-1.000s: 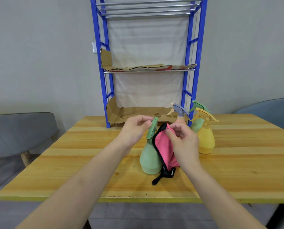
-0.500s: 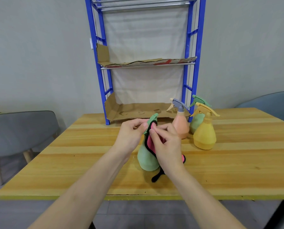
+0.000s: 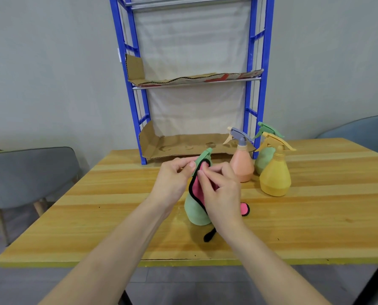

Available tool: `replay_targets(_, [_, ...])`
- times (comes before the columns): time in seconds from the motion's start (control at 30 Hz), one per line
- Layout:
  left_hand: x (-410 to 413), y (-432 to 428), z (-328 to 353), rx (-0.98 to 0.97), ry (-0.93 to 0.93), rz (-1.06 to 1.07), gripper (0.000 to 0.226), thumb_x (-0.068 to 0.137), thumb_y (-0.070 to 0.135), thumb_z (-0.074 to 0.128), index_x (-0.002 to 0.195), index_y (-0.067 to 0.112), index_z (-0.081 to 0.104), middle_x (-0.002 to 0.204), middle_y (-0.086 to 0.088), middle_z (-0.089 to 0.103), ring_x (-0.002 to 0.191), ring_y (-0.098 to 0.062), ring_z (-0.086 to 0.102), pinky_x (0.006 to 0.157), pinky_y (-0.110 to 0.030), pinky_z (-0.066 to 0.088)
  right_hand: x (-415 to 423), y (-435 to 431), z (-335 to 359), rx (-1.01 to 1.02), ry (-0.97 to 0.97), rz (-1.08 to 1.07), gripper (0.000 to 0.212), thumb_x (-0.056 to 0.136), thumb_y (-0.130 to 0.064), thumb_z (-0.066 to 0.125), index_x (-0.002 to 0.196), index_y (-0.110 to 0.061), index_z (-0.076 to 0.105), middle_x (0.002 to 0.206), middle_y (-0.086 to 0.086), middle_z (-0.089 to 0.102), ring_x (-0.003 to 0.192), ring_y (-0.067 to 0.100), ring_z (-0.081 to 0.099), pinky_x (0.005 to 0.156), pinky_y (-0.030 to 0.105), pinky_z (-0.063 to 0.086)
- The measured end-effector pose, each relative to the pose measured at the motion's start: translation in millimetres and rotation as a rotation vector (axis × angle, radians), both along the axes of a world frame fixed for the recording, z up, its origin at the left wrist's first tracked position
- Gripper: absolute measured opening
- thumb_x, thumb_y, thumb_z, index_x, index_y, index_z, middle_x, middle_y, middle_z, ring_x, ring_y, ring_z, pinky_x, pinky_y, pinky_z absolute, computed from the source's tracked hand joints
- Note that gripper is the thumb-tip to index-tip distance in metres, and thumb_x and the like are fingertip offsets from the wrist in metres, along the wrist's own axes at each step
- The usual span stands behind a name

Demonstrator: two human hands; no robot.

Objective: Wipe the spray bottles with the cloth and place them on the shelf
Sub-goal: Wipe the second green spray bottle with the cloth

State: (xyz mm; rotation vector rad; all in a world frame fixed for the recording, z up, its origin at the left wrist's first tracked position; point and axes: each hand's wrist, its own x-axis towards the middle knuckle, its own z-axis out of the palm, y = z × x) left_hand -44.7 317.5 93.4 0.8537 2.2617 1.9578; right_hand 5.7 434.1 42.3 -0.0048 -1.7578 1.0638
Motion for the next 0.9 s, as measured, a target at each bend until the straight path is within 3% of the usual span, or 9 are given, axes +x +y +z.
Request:
replay_targets(0.1, [0, 0, -1, -0.005, 0.003, -0.017, 0.028, 0.107, 0.019, 0.056, 0.125, 0.026, 0.076, 0.127, 0.007, 0.072, 0.122, -0.003, 0.064, 0.109, -0.029, 0.047, -2, 7, 4, 0.0, 0.0, -0.012, 0.011, 0.095, -0.008, 0.074, 0.101, -0.008, 0.082, 0.09, 0.002, 0.064, 0.086, 0.007, 0.062, 0.078, 0.016, 0.047])
replay_targets(0.27, [-1, -1, -3, 0.008, 0.016, -0.029, 0.029, 0.107, 0.019, 0.056, 0.124, 0.029, 0.076, 0.127, 0.004, 0.072, 0.122, -0.006, 0.064, 0.108, -0.03, 0.046, -7, 9, 11, -0.168, -0.045, 0.022, 0.013, 0.097, -0.012, 0.071, 0.1, -0.013, 0.083, 0.098, 0.0, 0.065, 0.095, 0.004, 0.063, 0.084, 0.011, 0.044])
replay_targets(0.37, [-3, 0, -3, 0.02, 0.02, -0.036, 0.03, 0.107, 0.017, 0.054, 0.124, 0.026, 0.077, 0.125, 0.003, 0.074, 0.123, -0.008, 0.065, 0.107, -0.031, 0.048, -3, 1, 3, -0.083, -0.046, 0.003, 0.012, 0.097, -0.009, 0.071, 0.101, -0.008, 0.082, 0.097, 0.003, 0.062, 0.092, 0.005, 0.061, 0.083, 0.013, 0.045])
replay_targets(0.53, [-2, 0, 0, 0.01, 0.014, -0.053, 0.03, 0.108, 0.015, 0.052, 0.125, 0.022, 0.076, 0.122, 0.008, 0.076, 0.118, -0.001, 0.066, 0.093, -0.017, 0.048, -4, 10, 4, 0.041, -0.014, -0.034, 0.012, 0.094, -0.006, 0.073, 0.103, -0.006, 0.082, 0.098, 0.003, 0.062, 0.092, 0.003, 0.059, 0.083, 0.013, 0.044])
replay_targets(0.67, [-2, 1, -2, 0.032, 0.038, -0.057, 0.031, 0.108, 0.012, 0.051, 0.125, 0.019, 0.075, 0.125, 0.006, 0.075, 0.123, -0.005, 0.065, 0.105, -0.024, 0.049, -6, 9, 9, -0.076, -0.053, -0.026, 0.012, 0.096, -0.009, 0.071, 0.102, -0.009, 0.082, 0.099, 0.001, 0.063, 0.094, 0.001, 0.06, 0.084, 0.01, 0.043])
replay_targets(0.8, [-2, 3, -5, 0.053, 0.021, -0.03, 0.03, 0.108, 0.014, 0.052, 0.125, 0.02, 0.075, 0.124, 0.004, 0.075, 0.121, -0.007, 0.066, 0.106, -0.027, 0.049, 1, 3, -13, 0.046, -0.051, -0.06, 0.01, 0.093, -0.003, 0.075, 0.1, -0.004, 0.081, 0.093, 0.003, 0.063, 0.09, 0.002, 0.06, 0.082, 0.009, 0.044])
replay_targets(0.9, [-1, 3, -6, 0.041, 0.021, -0.021, 0.03, 0.108, 0.017, 0.052, 0.125, 0.022, 0.076, 0.125, 0.003, 0.074, 0.12, -0.006, 0.066, 0.105, -0.026, 0.049, 5, 9, -15, -0.027, -0.128, -0.01, 0.009, 0.093, -0.008, 0.075, 0.098, -0.01, 0.083, 0.089, -0.002, 0.065, 0.087, 0.006, 0.063, 0.079, 0.009, 0.044])
